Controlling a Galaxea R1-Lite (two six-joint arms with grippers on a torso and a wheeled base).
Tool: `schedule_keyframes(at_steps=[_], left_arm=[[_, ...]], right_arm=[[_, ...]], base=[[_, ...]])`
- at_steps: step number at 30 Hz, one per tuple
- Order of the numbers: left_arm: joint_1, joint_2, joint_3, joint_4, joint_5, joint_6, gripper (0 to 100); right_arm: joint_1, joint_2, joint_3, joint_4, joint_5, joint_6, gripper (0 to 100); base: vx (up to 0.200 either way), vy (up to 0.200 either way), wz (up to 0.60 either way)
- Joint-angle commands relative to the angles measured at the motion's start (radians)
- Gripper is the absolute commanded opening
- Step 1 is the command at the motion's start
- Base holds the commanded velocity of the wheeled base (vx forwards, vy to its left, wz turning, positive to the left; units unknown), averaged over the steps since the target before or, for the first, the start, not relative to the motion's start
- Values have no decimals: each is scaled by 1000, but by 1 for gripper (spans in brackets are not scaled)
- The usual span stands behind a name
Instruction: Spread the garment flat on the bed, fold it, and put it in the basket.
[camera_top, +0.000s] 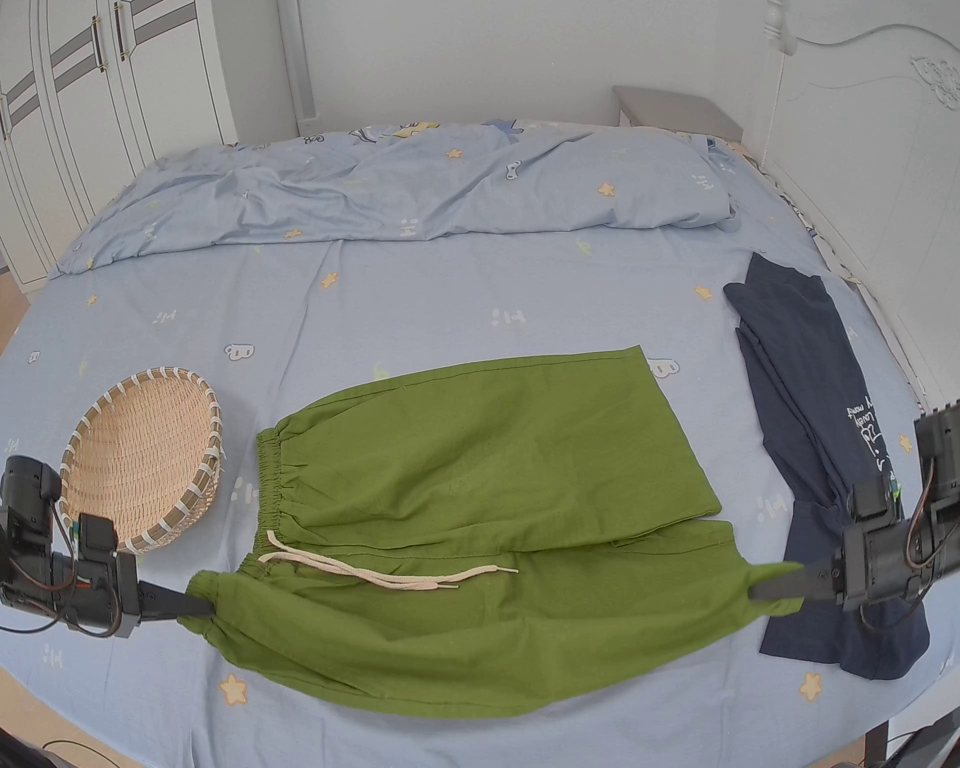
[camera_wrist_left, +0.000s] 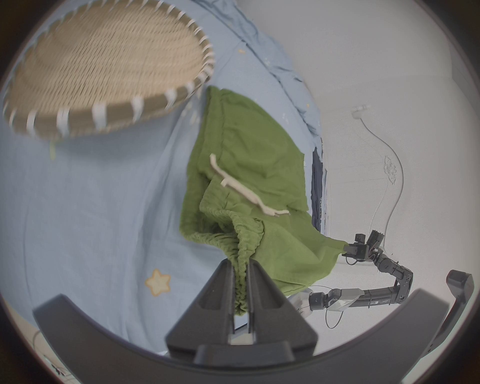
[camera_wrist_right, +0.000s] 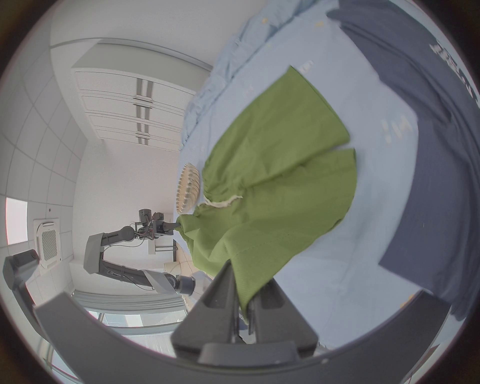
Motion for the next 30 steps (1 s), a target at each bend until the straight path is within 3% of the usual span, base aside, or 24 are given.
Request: schedule_keyframes(at_steps=[1,8,11,19,23,30], left_arm=[[-21,17,-163,75,-1,-27,0],[-21,129,-351,141,-7,-46,0],[-23,176,-425,153,-7,-61,0],[-43,267,-532,157,-7,-78,0],[-69,331,-655,165,-4,-126,0],[-103,369,-756,194,-6,-130,0]], right_arm=[[-3,-20,-132,37,2,10,0],[0,66,-278,51,-2,22,0],[7,107,-413,120,-7,76,0],[7,189,-602,186,-7,83,0],[6,273,-771,278,-16,85,0],[-9,328,-895,360,-30,86,0]], base=[[0,0,0],[0,0,0],[0,0,0],[0,0,0],[0,0,0],[0,0,0]])
